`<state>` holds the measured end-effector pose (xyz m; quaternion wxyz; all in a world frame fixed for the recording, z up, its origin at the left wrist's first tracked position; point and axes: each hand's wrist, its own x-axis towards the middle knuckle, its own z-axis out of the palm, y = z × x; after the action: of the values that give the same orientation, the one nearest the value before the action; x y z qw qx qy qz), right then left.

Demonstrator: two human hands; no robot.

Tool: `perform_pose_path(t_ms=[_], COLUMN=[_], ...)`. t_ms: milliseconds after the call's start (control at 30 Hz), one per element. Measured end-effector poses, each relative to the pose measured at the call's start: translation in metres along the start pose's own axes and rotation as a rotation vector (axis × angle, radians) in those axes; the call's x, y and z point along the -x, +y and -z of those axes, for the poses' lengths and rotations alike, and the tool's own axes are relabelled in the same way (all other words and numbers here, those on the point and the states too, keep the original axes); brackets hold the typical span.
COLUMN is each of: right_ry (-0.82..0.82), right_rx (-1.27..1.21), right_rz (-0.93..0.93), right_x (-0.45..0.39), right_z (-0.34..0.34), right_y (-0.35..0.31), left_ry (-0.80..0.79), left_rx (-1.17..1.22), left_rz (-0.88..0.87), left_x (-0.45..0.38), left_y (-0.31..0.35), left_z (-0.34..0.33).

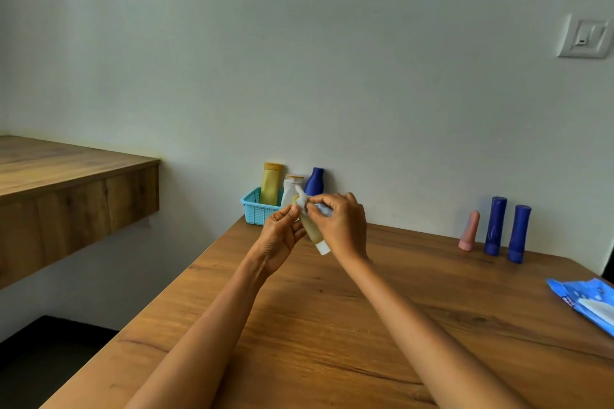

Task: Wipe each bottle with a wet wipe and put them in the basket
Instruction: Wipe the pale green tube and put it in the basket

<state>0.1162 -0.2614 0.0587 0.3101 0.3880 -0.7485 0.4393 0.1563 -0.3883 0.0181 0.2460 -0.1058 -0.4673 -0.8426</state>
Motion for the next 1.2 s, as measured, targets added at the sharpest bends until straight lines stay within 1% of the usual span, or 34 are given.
perform_pose_path(t_ms=[100, 167, 300, 400, 500, 667, 767, 833, 867, 933, 1000, 1033, 1067, 1200], right_ry=[-0.087, -0.133, -0.093, -0.080, -0.084, -0.110, -0.115, -0.107, -0.093, -0.093, -0.131, -0.146, -0.150, -0.142], right_rx=[-0.019, -0.009, 0.012, -0.094, -0.140, -0.084, 0.011, 0.051, 0.055, 0.049, 0.032, 0.024, 0.018, -0.035], right_rz=[-0.170, -0.222, -0.292, -0.351, -0.308, -0.180, -0.031, 0.039, 0.025, -0.107, -0.233, -0.245, -0.226, -0.053], right_x=[-0.011, -0.014, -0.022, -0.026, -0.020, -0.006, 0.005, 0.010, 0.008, -0.002, -0.013, -0.016, -0.016, -0.010], right_z=[-0.003, -0.007, -0.010, -0.009, -0.010, -0.005, -0.005, -0.006, -0.006, -0.004, -0.002, -0.003, -0.005, -0.009], right_y=[0.005, 0.006, 0.006, 0.007, 0.007, 0.006, 0.001, -0.002, -0.002, 0.002, 0.006, 0.006, 0.004, -0.008], left_ry=[-0.014, -0.012, -0.040, -0.067, -0.073, -0.058, -0.004, -0.008, -0.023, -0.057, -0.073, -0.068, -0.057, -0.034], left_rx=[-0.001, -0.001, 0.016, 0.013, -0.006, -0.025, -0.003, 0.012, 0.010, -0.012, -0.020, -0.016, -0.020, -0.021], left_rz=[0.009, 0.011, 0.038, 0.050, 0.041, 0.026, -0.005, -0.017, -0.014, 0.015, 0.036, 0.036, 0.032, 0.002], left_x=[0.002, 0.003, 0.004, 0.005, 0.004, 0.004, 0.003, 0.004, 0.004, 0.005, 0.005, 0.004, 0.004, 0.005], left_y=[0.001, 0.002, 0.005, 0.007, 0.007, 0.004, 0.005, 0.009, 0.010, 0.009, 0.005, 0.005, 0.006, 0.010], left_z=[0.000, 0.001, 0.001, -0.003, -0.002, 0.002, 0.010, 0.012, 0.010, 0.004, -0.001, -0.001, -0.001, 0.006])
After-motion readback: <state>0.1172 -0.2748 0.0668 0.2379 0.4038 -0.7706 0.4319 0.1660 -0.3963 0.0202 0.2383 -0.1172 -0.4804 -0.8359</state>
